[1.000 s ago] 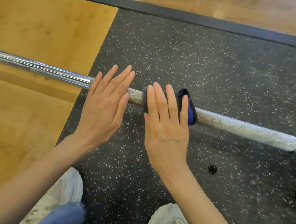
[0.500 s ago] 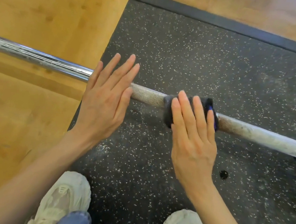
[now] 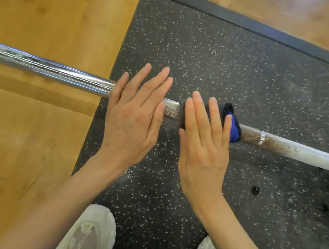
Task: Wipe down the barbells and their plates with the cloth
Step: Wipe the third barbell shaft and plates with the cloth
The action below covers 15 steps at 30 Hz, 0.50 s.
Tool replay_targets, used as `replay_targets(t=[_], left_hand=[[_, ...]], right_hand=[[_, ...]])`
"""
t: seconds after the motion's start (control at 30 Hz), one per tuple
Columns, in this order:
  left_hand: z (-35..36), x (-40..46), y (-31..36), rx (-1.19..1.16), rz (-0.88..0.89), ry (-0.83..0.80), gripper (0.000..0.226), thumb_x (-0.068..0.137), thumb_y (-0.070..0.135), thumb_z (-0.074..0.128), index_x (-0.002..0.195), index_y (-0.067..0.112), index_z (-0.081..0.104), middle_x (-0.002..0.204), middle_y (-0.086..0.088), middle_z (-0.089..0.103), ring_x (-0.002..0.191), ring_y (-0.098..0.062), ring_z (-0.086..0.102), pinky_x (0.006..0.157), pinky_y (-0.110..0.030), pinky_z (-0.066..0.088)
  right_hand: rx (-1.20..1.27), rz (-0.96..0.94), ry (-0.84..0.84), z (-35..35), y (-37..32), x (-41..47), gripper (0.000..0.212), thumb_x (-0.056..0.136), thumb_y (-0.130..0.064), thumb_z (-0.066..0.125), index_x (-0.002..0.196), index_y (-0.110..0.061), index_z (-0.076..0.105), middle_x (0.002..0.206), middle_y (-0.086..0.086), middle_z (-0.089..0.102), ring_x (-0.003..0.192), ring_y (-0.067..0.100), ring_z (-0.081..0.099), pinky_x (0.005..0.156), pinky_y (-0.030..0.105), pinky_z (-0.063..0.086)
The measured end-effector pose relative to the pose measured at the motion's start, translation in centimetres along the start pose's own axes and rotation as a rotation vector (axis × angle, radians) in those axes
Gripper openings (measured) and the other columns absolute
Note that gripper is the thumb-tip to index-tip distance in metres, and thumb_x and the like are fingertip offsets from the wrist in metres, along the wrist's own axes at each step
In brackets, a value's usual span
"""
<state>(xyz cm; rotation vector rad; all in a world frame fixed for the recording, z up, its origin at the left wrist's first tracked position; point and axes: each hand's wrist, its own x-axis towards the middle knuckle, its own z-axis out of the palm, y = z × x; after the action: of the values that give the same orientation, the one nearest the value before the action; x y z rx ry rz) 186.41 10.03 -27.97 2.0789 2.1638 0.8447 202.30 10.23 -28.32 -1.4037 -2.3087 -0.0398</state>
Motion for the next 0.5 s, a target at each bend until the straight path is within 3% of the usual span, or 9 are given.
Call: replay_targets(t=[0.1,0.2,0.3,0.4,0.5], left_hand=[[0.1,0.0,0.1,-0.004,-0.001,0.002,0.044,0.109,0.023,0.030,0.147,0.014,0.050,0.154,0.003,0.046,0.149,-0.020,0.032,0.124,-0.038,0.012],[-0.1,-0.1,0.0,-0.028,0.002,-0.008,0.043,0.109,0.023,0.032,0.147,0.015,0.050,0.153,0.004,0.047,0.147,-0.020,0.034,0.124,-0.037,0.012],[-0.1,0.0,0.0,-0.012,0.001,-0.010,0.043,0.109,0.024,0.031,0.145,0.015,0.052,0.151,0.005,0.050,0.145,-0.019,0.037,0.123,-0.037,0.013],[-0.3,-0.2,0.1,-0.018,-0.006,-0.022,0.042,0.109,0.025,0.031,0.142,0.015,0.056,0.147,0.004,0.054,0.142,-0.018,0.041,0.123,-0.037,0.015],[-0.5,-0.3,0.1,-0.014,0.007,-0.039,0.041,0.108,0.024,0.034,0.140,0.015,0.058,0.142,0.003,0.058,0.140,-0.019,0.044,0.123,-0.038,0.015]], right_hand=[[-0.050,-0.147,-0.053,-0.2,1.1,0.4,0.047,0.109,-0.011,0.043,0.154,-0.008,0.033,0.160,0.008,0.035,0.150,0.028,0.029,0.125,0.047,0.018],[-0.108,-0.013,-0.075,-1.7,3.7,-1.4,0.052,0.106,-0.008,0.048,0.155,-0.006,0.029,0.162,0.010,0.032,0.152,0.028,0.024,0.126,0.047,0.014],[-0.079,0.081,-0.048,-1.1,1.2,-0.6,0.047,0.109,-0.015,0.037,0.154,-0.005,0.032,0.162,0.010,0.033,0.152,0.030,0.023,0.127,0.047,0.010],[-0.020,0.003,-0.062,-0.4,-1.4,1.0,0.045,0.108,-0.015,0.037,0.152,-0.004,0.039,0.158,0.010,0.039,0.150,0.030,0.030,0.126,0.047,0.014],[-0.084,-0.077,-0.110,-1.3,1.2,0.1,0.045,0.109,-0.015,0.038,0.153,-0.005,0.038,0.159,0.009,0.039,0.150,0.027,0.031,0.126,0.045,0.014]])
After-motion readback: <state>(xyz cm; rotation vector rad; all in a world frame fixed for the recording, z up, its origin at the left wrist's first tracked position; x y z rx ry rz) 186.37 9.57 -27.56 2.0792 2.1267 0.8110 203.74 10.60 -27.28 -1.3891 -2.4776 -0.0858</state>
